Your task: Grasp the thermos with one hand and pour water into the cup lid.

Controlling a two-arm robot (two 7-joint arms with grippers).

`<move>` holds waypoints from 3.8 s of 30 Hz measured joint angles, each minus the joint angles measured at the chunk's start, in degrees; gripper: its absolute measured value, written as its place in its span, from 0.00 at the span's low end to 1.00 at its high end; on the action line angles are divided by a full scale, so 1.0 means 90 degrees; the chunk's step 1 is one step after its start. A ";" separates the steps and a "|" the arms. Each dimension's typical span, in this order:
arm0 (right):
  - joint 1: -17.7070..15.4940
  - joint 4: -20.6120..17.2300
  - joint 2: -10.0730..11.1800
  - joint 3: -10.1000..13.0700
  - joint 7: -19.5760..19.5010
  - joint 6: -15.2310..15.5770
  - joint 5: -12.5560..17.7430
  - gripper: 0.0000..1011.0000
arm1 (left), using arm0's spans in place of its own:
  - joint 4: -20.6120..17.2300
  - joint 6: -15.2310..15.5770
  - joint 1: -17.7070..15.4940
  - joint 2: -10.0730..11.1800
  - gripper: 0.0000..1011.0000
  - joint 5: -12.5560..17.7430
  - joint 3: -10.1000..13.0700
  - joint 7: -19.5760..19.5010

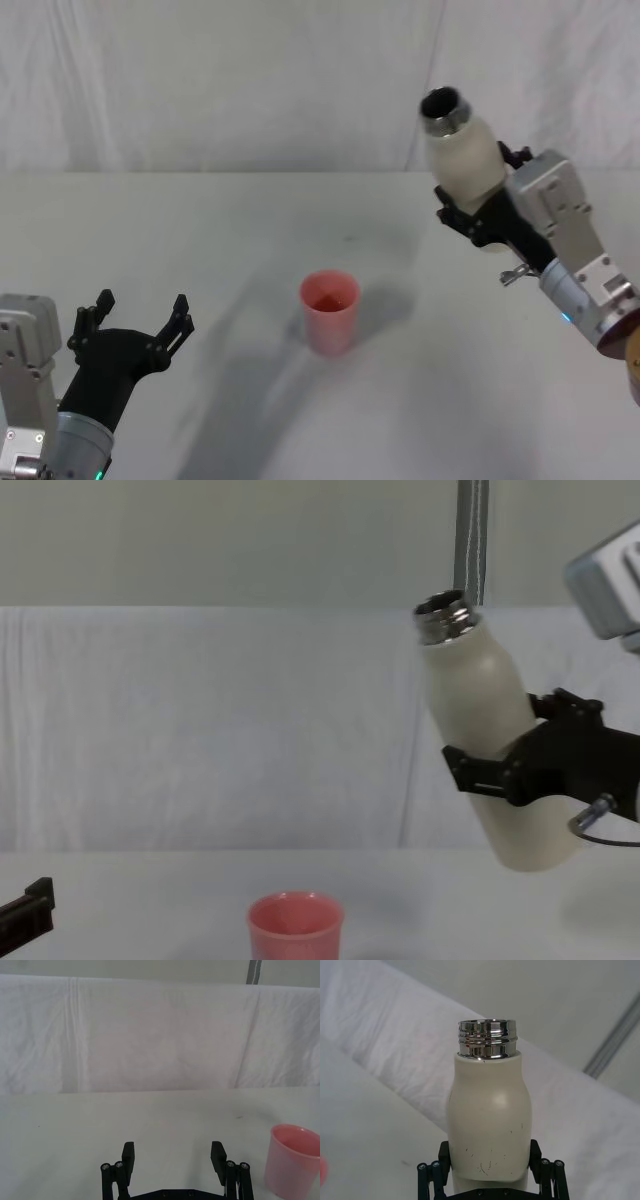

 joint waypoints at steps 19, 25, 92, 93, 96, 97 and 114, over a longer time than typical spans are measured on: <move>0.0128 -0.0050 0.0138 -0.0430 0.0103 -0.0017 -0.0609 0.94 | 0.0000 0.0000 0.0000 0.0000 0.99 0.0000 0.0000 0.0000; 0.0137 0.0013 0.0112 -0.0463 0.0101 -0.0052 -0.0656 0.94 | 0.0000 0.0000 0.0000 0.0000 0.99 0.0000 0.0000 0.0000; 0.0420 0.0282 0.0719 -0.1955 -0.0782 0.0511 -0.4511 0.94 | 0.0000 0.0000 0.0000 0.0000 0.99 0.0000 0.0000 0.0000; 0.0430 0.0285 0.0726 -0.1970 -0.0787 0.0523 -0.4554 0.94 | 0.0000 0.0000 0.0000 0.0000 0.99 0.0000 0.0000 0.0000; 0.0443 0.0296 0.0736 -0.1998 -0.0804 0.0551 -0.4631 0.94 | 0.0000 0.0000 0.0000 0.0000 0.99 0.0000 0.0000 0.0000; 0.0443 0.0296 0.0736 -0.1998 -0.0804 0.0551 -0.4631 0.94 | 0.0000 0.0000 0.0000 0.0000 0.99 0.0000 0.0000 0.0000; 0.0534 0.0416 0.0793 -0.2144 -0.1030 0.0618 -0.5034 0.94 | 0.0000 0.0000 0.0000 0.0000 0.99 0.0000 0.0000 0.0000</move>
